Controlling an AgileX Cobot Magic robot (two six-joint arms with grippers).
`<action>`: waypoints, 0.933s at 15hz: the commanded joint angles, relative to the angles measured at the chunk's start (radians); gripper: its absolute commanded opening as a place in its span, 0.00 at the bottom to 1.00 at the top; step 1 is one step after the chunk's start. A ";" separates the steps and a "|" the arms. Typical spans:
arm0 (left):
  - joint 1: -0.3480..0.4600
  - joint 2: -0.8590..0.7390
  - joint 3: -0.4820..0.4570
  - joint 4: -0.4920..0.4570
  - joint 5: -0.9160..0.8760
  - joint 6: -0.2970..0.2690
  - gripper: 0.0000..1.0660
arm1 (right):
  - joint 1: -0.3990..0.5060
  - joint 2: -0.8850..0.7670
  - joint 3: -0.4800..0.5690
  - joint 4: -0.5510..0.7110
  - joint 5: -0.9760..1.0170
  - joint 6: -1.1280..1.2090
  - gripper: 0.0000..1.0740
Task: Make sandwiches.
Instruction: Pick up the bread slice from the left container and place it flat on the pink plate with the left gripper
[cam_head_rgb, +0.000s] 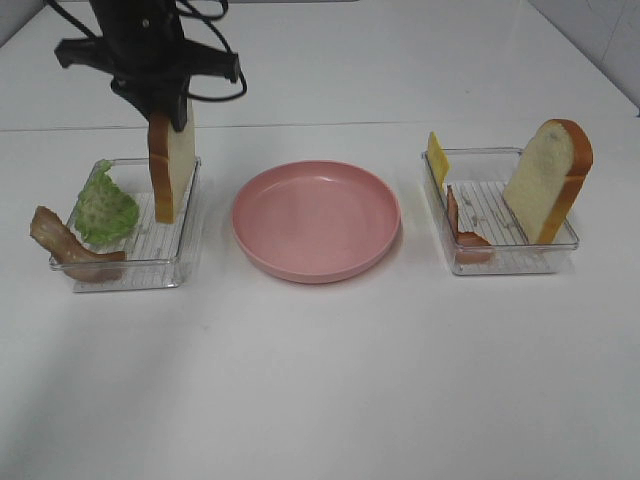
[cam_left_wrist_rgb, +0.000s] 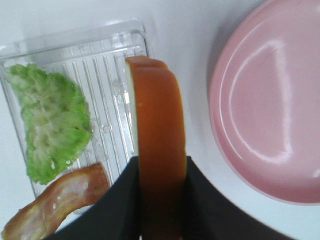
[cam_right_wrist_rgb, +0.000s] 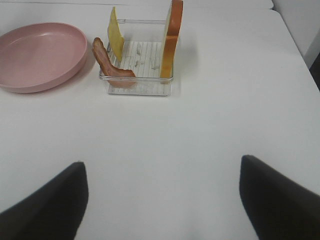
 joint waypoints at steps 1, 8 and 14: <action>-0.003 -0.102 -0.008 -0.010 0.059 0.005 0.00 | 0.001 -0.014 -0.001 0.002 -0.012 -0.008 0.73; 0.135 -0.082 -0.007 -0.581 -0.071 0.294 0.00 | 0.001 -0.013 -0.001 0.002 -0.012 -0.008 0.73; 0.133 0.150 -0.007 -0.990 -0.111 0.457 0.00 | 0.001 -0.013 -0.001 0.002 -0.012 -0.008 0.73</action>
